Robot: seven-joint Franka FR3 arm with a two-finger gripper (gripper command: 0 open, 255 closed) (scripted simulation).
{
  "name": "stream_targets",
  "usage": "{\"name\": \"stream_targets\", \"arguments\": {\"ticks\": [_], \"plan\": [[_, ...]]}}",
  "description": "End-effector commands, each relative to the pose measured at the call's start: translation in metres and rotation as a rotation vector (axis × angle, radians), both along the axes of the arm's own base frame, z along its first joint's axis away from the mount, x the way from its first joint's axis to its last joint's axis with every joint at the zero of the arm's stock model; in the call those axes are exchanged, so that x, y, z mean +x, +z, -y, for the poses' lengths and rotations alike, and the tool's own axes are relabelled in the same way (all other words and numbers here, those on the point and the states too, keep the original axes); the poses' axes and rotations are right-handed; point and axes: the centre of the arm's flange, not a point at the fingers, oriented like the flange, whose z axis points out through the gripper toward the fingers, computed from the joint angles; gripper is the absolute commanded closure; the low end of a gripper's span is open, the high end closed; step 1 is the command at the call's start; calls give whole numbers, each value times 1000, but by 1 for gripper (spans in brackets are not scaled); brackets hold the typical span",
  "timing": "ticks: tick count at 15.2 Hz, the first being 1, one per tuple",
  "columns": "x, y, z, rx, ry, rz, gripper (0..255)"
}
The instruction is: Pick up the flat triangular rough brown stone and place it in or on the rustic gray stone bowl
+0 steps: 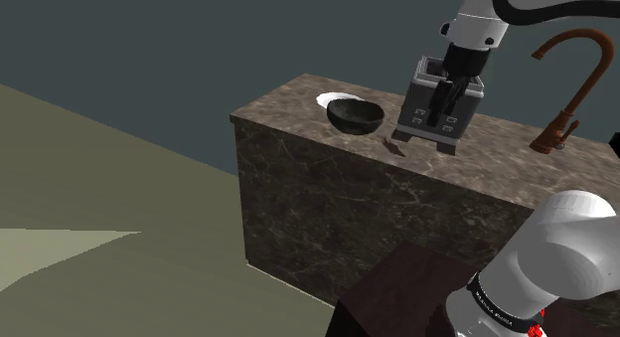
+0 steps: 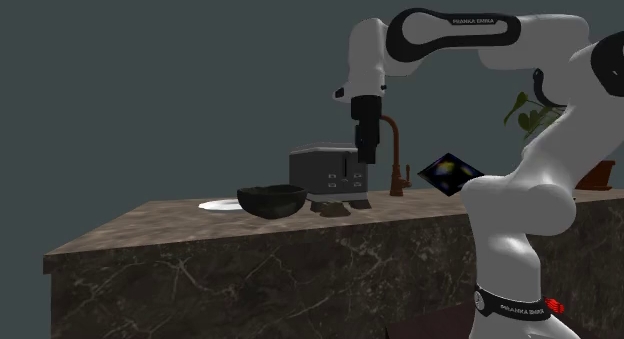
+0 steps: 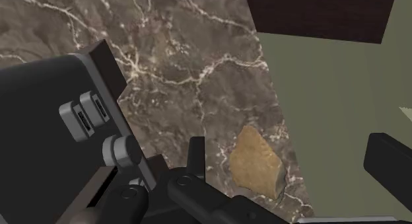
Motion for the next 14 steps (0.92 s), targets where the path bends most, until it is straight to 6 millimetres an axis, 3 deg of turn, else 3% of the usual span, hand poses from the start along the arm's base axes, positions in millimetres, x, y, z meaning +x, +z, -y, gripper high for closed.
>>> {"name": "stream_targets", "arguments": {"ticks": [1, 9, 14], "plan": [[0, 0, 0, 0, 0, 0, 0], [91, -51, -71, -174, -65, -88, 0], [88, -76, -65, -174, -65, -88, 0]]}}
